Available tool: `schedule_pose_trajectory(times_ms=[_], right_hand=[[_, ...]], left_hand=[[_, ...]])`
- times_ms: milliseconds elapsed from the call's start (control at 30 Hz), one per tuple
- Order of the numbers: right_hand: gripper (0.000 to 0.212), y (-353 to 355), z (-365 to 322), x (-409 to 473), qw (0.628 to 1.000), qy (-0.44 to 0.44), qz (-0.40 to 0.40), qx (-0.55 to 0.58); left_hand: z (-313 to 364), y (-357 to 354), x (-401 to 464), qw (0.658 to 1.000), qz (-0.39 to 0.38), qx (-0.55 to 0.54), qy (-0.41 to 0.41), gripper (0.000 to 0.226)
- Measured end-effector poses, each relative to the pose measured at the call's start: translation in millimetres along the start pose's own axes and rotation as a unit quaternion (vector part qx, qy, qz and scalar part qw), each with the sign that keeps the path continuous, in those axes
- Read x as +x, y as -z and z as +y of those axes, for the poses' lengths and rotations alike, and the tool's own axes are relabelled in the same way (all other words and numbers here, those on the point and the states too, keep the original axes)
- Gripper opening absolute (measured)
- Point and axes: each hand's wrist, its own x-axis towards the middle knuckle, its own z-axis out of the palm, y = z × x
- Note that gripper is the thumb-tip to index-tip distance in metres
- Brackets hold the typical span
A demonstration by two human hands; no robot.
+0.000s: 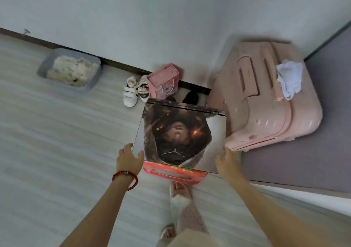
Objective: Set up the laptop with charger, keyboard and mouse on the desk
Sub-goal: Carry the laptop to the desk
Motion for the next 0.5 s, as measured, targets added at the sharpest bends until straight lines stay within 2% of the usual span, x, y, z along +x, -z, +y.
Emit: schedule_pose_trajectory(times_ms=[100,200,267,367,500], right_hand=[[0.060,-19.9,15.0,47.7,0.999,-0.048,0.007,0.015],[0.081,-40.1,22.7,91.5,0.997,-0.068,0.000,0.047],[0.093,-50.6,25.5,112.6,0.993,-0.076,0.006,0.085],[0.097,-55.2,27.5,128.1,0.986,-0.098,0.035,0.130],[0.090,-50.3,20.9,126.8,0.981,-0.126,0.046,0.143]], left_hand=[[-8.8,-31.7,56.7,0.997,-0.001,0.072,0.027,0.069],[-9.0,-59.5,114.1,0.996,-0.022,0.060,0.061,0.093],[-8.9,-71.7,143.3,0.996,-0.037,-0.004,0.077,0.103],[-5.4,-75.4,169.5,0.986,-0.039,-0.118,0.107,0.092],[-5.1,-68.5,162.3,0.980,-0.026,-0.160,0.116,0.062]])
